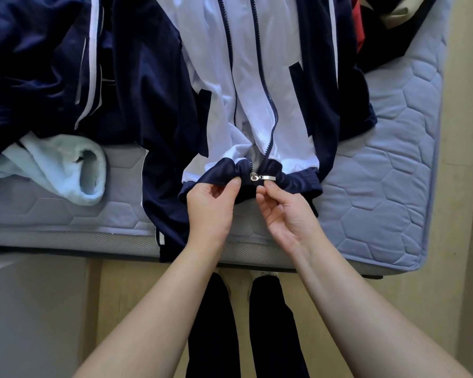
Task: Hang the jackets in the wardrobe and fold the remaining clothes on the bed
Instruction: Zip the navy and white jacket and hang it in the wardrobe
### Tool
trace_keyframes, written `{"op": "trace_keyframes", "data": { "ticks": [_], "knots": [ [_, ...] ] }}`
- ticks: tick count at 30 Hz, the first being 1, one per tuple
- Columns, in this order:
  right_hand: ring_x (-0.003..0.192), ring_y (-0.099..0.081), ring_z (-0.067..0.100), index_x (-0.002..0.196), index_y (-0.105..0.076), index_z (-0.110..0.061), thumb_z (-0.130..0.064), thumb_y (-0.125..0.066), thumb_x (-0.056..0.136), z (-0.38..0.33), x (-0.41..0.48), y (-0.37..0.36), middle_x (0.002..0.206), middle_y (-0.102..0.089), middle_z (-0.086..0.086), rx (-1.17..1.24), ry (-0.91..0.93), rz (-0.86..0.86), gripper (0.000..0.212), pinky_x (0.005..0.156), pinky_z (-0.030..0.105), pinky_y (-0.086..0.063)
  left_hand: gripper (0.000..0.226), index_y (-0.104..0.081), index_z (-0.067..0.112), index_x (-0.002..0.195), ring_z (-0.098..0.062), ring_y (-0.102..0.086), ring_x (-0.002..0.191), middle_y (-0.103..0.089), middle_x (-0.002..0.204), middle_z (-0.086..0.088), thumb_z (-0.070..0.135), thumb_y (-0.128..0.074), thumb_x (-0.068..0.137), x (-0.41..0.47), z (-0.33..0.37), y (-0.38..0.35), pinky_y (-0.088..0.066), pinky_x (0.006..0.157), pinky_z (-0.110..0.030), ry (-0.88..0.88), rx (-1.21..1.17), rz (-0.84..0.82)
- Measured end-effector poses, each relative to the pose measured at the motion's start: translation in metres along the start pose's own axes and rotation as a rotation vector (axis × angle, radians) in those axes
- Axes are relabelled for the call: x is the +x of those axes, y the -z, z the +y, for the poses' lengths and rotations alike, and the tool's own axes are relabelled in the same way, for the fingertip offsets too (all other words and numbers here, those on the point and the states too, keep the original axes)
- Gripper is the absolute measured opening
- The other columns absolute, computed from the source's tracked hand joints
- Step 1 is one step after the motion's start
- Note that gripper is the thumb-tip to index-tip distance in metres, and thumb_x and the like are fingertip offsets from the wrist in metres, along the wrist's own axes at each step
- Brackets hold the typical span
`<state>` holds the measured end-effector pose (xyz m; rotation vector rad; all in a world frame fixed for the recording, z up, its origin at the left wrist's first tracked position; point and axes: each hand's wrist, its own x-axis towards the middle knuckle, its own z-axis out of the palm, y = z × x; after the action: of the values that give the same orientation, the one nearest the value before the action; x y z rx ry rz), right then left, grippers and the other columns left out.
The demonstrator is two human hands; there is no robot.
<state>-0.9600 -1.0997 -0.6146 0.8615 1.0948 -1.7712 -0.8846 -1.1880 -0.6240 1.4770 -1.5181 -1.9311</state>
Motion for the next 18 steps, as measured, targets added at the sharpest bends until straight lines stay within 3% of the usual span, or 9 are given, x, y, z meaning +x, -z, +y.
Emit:
{"op": "trace_keyframes", "data": {
  "ticks": [5,14,16,18],
  "knots": [
    [0.057,-0.066,0.01,0.084,-0.061,0.007,0.005,-0.058,0.088,0.002,0.0,-0.003,0.061,-0.066,0.008,-0.077,-0.011,-0.007,0.006,0.054,0.018,-0.054,0.018,-0.069,0.016,0.07,0.002,-0.052,0.054,-0.062,0.055,0.011,0.018,-0.068,0.087,0.002,-0.003,0.007,-0.044,0.057,-0.012,0.099,0.023,-0.057],
    [0.053,-0.064,0.008,0.082,-0.06,0.004,0.004,-0.057,0.09,0.006,0.005,-0.001,0.057,-0.065,0.005,-0.001,-0.01,0.076,0.008,0.051,0.016,-0.052,0.033,-0.065,0.018,0.057,-0.002,-0.051,0.047,-0.058,0.046,0.009,0.031,-0.067,0.087,0.005,-0.003,0.008,-0.042,0.053,-0.016,-0.006,0.346,-0.096],
    [0.055,-0.066,0.009,0.088,-0.058,0.004,0.0,-0.06,0.09,-0.001,0.005,0.002,0.059,-0.066,0.005,-0.13,-0.063,0.1,0.005,0.052,0.018,-0.053,0.033,-0.065,0.017,0.057,-0.002,-0.051,0.047,-0.058,0.045,0.009,0.031,-0.067,0.087,0.006,-0.003,0.008,-0.042,0.055,-0.018,0.019,0.366,-0.107],
    [0.052,-0.064,0.009,0.089,-0.053,-0.005,-0.013,-0.066,0.09,-0.01,0.006,0.007,0.062,-0.064,0.005,-0.501,-0.032,0.165,0.015,0.051,0.022,-0.053,0.033,-0.066,0.017,0.057,-0.003,-0.052,0.048,-0.058,0.045,0.008,0.031,-0.067,0.086,0.003,-0.005,0.01,-0.043,0.057,-0.02,0.05,0.381,-0.103]
  ]
}}
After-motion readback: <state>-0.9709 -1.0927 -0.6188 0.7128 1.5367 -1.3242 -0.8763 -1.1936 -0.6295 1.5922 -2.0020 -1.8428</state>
